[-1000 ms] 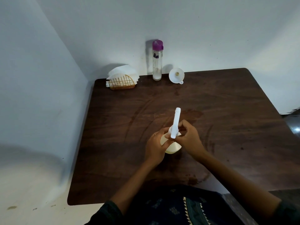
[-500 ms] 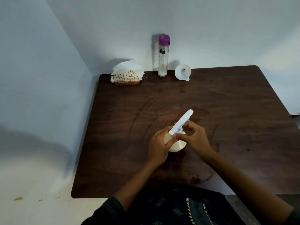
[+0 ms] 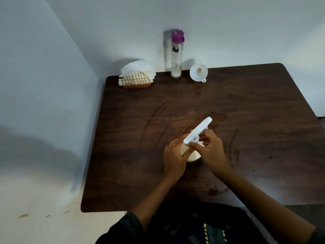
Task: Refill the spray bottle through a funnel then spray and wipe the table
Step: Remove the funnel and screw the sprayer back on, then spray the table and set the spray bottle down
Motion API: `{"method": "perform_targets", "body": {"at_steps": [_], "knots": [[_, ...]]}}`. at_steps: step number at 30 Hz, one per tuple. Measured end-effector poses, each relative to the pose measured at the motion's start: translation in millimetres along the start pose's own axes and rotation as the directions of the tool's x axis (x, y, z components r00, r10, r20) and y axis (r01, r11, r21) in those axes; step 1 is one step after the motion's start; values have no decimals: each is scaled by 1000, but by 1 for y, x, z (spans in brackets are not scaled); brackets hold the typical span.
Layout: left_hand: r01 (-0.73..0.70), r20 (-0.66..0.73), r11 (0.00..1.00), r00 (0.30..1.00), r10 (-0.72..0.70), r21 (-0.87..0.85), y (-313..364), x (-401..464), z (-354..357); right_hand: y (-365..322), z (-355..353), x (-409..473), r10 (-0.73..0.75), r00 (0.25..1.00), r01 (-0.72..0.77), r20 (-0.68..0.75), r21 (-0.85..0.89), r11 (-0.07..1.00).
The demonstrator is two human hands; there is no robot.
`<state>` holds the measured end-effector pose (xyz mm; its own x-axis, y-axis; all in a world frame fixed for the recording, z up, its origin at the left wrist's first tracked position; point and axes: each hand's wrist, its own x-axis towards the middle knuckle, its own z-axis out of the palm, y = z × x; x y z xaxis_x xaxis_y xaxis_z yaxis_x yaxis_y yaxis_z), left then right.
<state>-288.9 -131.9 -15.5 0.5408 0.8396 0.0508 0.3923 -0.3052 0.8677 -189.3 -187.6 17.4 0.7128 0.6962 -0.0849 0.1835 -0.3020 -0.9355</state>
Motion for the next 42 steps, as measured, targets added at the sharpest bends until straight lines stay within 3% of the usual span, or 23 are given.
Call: {"method": "perform_targets", "body": {"at_steps": [4,10,13,15,20,25,27,29,31,33,37,42], "knots": [[-4,-44,998,999,7,58,-6,-3,4,2,18,-7,56,980,-50,-189,35,998],[-7,-69,999,998,10,47,0,-5,4,-3,22,-14,97,967,-114,-236,-61,992],[56,-18,997,998,-55,44,7,-12,4,-11,19,-27,182,919,-210,-350,-44,977],[59,-16,998,998,-59,36,9,-13,4,-15,19,-29,137,914,-178,-381,-73,981],[155,-19,988,988,-155,9,20,-23,5,-11,16,-23,-31,980,5,-199,-127,992],[98,38,981,994,-105,167,8,-39,7,-4,0,-13,-142,988,137,-67,-69,988],[87,32,990,995,-91,108,10,-51,12,-7,-7,-12,-212,975,213,-60,3,977],[195,114,980,975,-191,-26,18,-64,24,-7,-13,-8,-247,963,253,-106,48,966],[337,171,927,935,-310,-162,28,-73,42,-8,-21,-1,-190,979,198,-72,133,971],[446,213,866,890,-403,-226,43,-76,55,-4,-30,11,-102,990,81,100,199,977],[579,205,784,815,-542,-226,64,-77,71,6,-43,31,-25,940,-39,341,179,983],[666,151,660,734,-662,-348,81,-80,94,2,-35,42,159,882,-211,445,71,975]]}}
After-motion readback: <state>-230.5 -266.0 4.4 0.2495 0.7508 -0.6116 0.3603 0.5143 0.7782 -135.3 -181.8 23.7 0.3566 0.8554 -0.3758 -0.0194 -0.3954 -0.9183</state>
